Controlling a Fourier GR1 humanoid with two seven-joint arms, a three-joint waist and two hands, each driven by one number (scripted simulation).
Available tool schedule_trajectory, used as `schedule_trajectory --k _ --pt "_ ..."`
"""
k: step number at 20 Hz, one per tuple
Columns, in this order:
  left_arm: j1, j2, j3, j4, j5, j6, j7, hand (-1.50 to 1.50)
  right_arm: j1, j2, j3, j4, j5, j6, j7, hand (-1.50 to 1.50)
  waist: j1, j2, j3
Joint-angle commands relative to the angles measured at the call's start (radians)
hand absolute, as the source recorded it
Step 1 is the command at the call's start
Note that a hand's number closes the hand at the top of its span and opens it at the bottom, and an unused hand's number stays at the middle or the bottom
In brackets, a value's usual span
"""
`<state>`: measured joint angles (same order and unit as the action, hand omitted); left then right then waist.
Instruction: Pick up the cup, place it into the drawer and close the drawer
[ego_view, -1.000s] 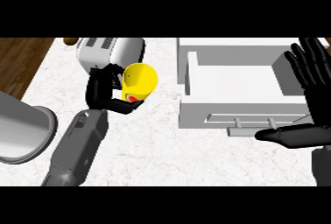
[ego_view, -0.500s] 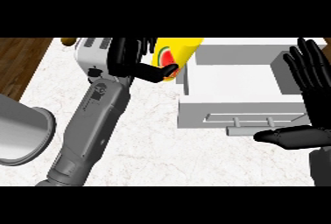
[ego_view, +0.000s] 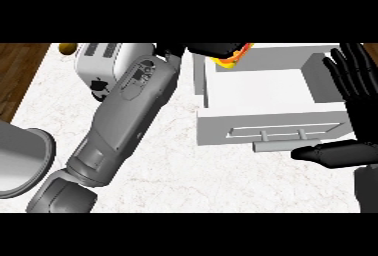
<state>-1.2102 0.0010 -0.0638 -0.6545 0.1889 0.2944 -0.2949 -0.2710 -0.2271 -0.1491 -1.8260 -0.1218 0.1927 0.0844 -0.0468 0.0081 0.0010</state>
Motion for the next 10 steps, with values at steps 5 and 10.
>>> schedule_trajectory --k 5,10 --pt "-0.175 -0.001 -0.124 0.261 0.076 0.094 0.084 1.5 -0.082 0.001 0.007 0.064 0.0 0.004 -0.014 -1.5 -0.048 0.018 0.001" --pt "-0.12 -0.001 -0.225 0.322 0.12 -0.007 0.096 1.5 -0.105 0.022 0.046 0.066 0.024 -0.002 -0.021 -1.5 -0.083 0.028 0.001"
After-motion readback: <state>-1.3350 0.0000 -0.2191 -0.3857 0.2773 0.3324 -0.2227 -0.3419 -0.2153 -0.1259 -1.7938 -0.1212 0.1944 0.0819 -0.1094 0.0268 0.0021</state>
